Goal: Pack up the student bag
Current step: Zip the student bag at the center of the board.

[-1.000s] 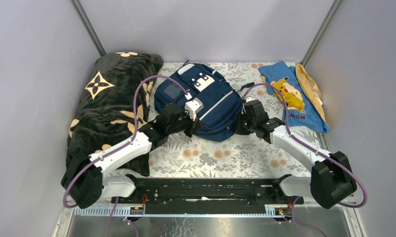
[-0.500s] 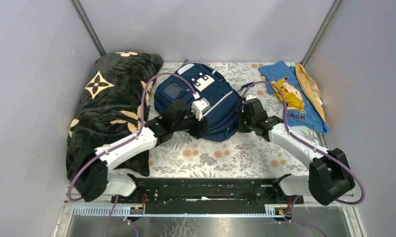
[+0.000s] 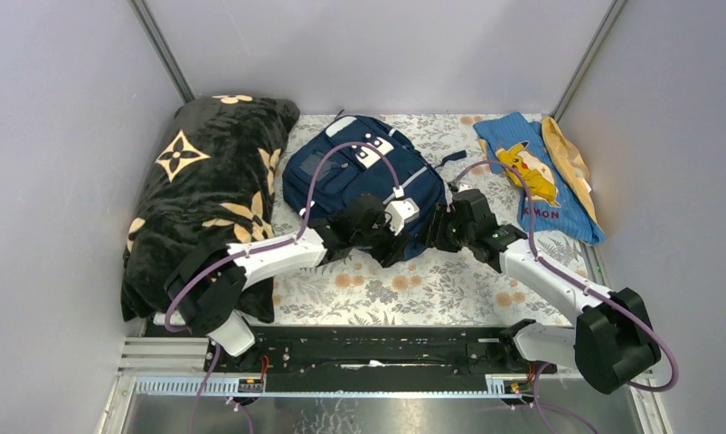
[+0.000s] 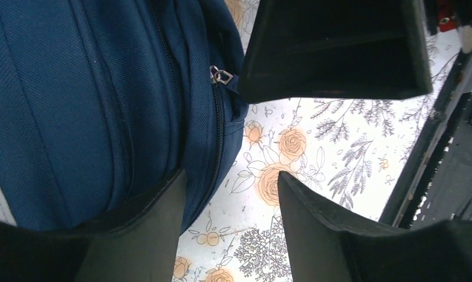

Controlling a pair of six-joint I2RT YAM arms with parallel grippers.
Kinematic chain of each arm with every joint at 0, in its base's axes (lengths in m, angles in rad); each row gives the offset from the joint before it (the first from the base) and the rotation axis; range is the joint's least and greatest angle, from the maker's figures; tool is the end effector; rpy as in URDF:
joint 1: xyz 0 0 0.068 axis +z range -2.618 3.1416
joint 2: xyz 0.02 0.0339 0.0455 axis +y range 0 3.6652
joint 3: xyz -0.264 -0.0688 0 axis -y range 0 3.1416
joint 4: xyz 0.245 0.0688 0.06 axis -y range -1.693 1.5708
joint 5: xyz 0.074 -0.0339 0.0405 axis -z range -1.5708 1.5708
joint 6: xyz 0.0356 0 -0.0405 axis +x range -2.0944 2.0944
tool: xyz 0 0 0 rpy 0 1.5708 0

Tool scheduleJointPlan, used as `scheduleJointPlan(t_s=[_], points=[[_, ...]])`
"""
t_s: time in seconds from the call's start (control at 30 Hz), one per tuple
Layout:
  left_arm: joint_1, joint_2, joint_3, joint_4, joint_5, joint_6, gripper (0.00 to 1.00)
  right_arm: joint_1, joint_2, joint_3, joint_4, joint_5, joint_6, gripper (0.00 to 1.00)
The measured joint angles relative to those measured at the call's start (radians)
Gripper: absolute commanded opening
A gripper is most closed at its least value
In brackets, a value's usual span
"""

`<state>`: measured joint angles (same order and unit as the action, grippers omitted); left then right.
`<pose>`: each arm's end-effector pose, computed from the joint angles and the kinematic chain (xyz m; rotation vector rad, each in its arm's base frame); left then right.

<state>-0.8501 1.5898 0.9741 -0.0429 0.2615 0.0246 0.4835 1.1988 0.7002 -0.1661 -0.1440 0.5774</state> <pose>0.2210 -0.2656 0.2186 1.1097 2.0227 -0.7304 0.2224 0.1225 0.2276 0.0276 2.3311 0.7188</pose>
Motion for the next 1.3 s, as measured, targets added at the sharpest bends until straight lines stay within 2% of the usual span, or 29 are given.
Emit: scheduleJointPlan(t_s=[0.2, 0.3, 0.37, 0.47, 0.53, 0.63, 0.7, 0.8, 0.83, 0.87, 0.9, 0.93, 0.97, 1.3], points=[[0.001, 0.035, 0.000, 0.013, -0.024, 0.016, 0.38, 0.000, 0.056, -0.011, 0.058, -0.053, 0.003, 0.51], [0.006, 0.040, 0.000, 0.019, -0.028, 0.020, 0.35, 0.000, 0.109, -0.011, 0.084, -0.073, -0.016, 0.49], [0.011, 0.042, 0.000, 0.022, -0.029, 0.023, 0.38, 0.000, 0.142, -0.011, 0.095, -0.084, -0.037, 0.48], [0.016, 0.045, 0.000, 0.021, -0.028, 0.021, 0.54, 0.000, 0.158, -0.011, 0.106, -0.086, -0.068, 0.45], [0.018, 0.045, 0.000, 0.021, -0.022, 0.022, 0.61, 0.000, 0.158, -0.011, 0.111, -0.086, -0.087, 0.42], [0.013, 0.048, 0.000, 0.021, -0.018, 0.018, 0.66, 0.000, 0.165, -0.011, 0.114, -0.086, -0.112, 0.38], [0.012, 0.052, 0.000, 0.021, -0.018, 0.017, 0.66, 0.000, 0.173, -0.011, 0.119, -0.086, -0.122, 0.32], [0.013, 0.066, 0.000, 0.023, -0.020, 0.018, 0.54, 0.000, 0.177, -0.011, 0.126, -0.084, -0.135, 0.14], [0.013, 0.074, 0.000, 0.026, -0.024, 0.019, 0.48, 0.000, 0.177, -0.011, 0.127, -0.082, -0.138, 0.05], [0.014, 0.082, 0.002, 0.027, -0.027, 0.019, 0.36, 0.000, 0.177, -0.011, 0.127, -0.079, -0.143, 0.00], [0.016, 0.093, 0.007, 0.027, -0.033, 0.019, 0.18, 0.000, 0.177, -0.012, 0.127, -0.078, -0.145, 0.00], [0.017, 0.105, 0.013, 0.027, -0.038, 0.021, 0.05, 0.000, 0.177, -0.012, 0.127, -0.076, -0.146, 0.00], [0.019, 0.118, 0.021, 0.027, -0.046, 0.027, 0.00, 0.000, 0.177, -0.012, 0.126, -0.074, -0.148, 0.00], [0.027, 0.109, 0.037, 0.004, -0.061, 0.008, 0.00, 0.003, 0.170, 0.002, 0.077, 0.008, -0.142, 0.00]])
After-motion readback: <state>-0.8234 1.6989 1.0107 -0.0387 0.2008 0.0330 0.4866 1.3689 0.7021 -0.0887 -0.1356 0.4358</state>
